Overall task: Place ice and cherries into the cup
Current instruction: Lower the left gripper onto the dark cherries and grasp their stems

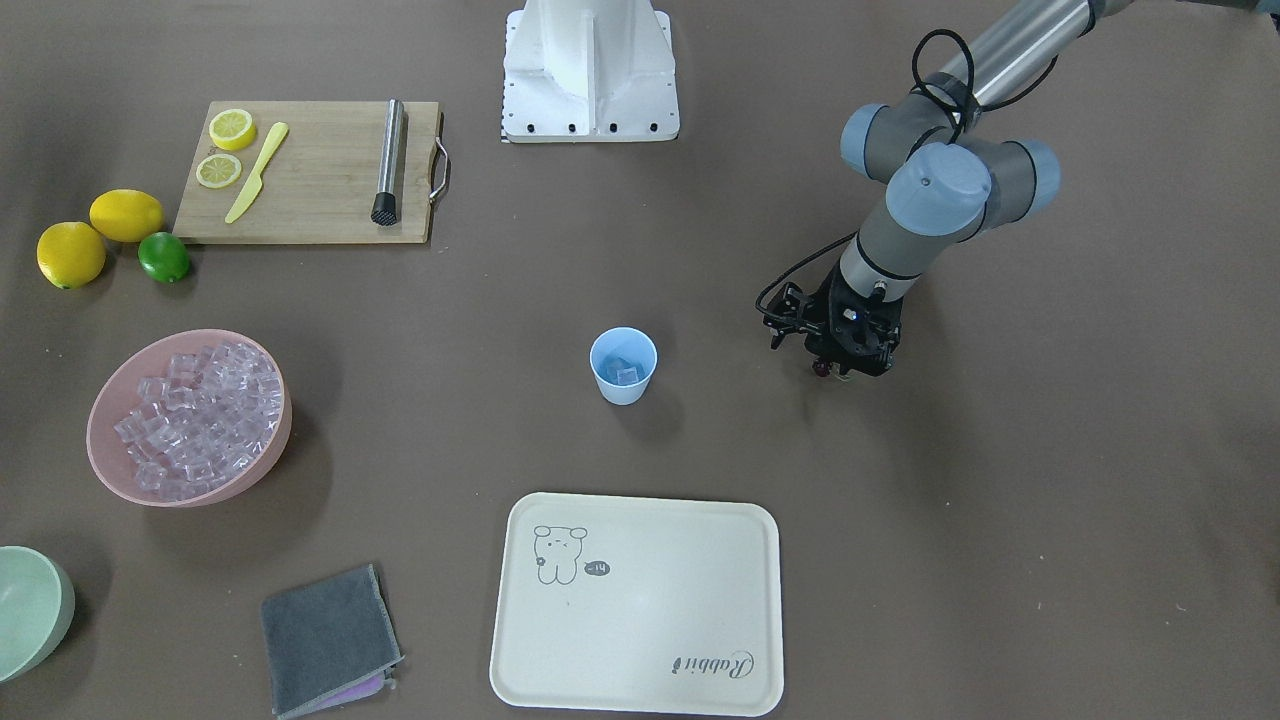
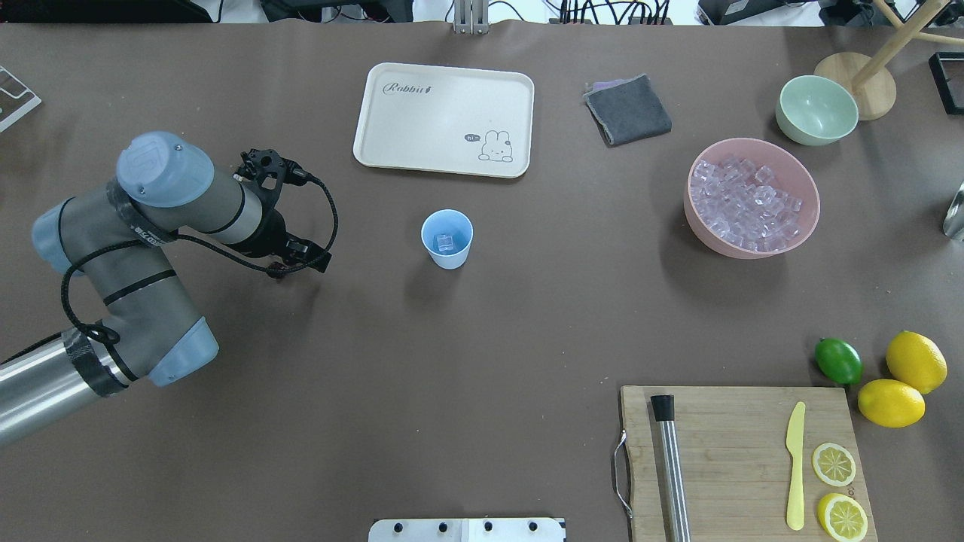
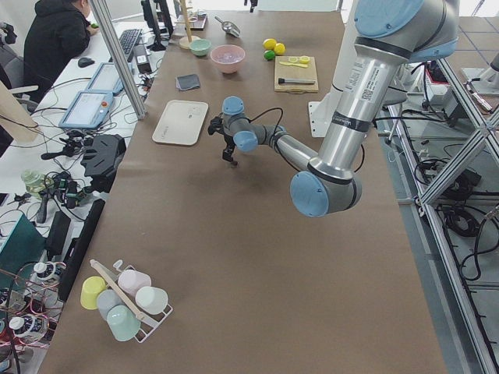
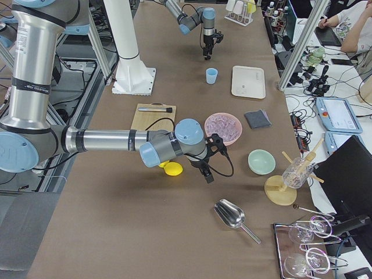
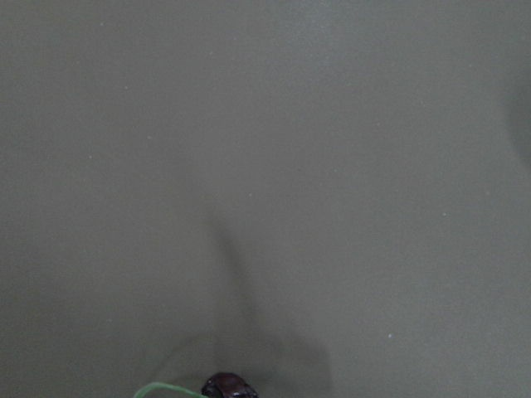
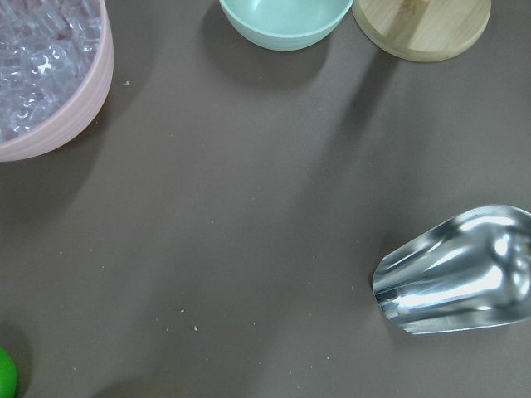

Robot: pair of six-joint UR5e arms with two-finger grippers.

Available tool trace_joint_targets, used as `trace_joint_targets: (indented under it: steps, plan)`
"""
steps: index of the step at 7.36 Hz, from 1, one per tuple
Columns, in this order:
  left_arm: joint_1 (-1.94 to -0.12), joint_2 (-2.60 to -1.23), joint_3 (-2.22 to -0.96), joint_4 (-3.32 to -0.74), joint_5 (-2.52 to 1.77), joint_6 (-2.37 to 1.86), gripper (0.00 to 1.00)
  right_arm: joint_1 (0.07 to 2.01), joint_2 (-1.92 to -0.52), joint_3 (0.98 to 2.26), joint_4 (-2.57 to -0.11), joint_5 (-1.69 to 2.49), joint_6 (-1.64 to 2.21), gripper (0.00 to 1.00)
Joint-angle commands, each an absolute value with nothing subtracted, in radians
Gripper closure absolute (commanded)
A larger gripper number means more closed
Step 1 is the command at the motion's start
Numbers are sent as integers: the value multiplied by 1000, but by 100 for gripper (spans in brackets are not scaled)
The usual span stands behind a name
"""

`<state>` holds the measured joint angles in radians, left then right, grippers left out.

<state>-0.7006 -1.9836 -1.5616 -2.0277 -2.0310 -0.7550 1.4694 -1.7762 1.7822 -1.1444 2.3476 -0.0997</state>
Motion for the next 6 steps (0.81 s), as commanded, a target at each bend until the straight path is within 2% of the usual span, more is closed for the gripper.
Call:
trace_joint_targets:
  steps: [1,3,6]
  plan:
    - [-703,-1985,-1557,-2028,-2028,-753,9,1470,-1779,1782,-1143,2348,-100,1]
    - [-703,-1979,-1555,-2028,-2028,-756,16,1470,-1775,1787,-1144,2344,-100,1]
    - [-701,-1977,-1540,-2028,-2026,-755,18,1470,-1772,1790,-1144,2344,-91,1]
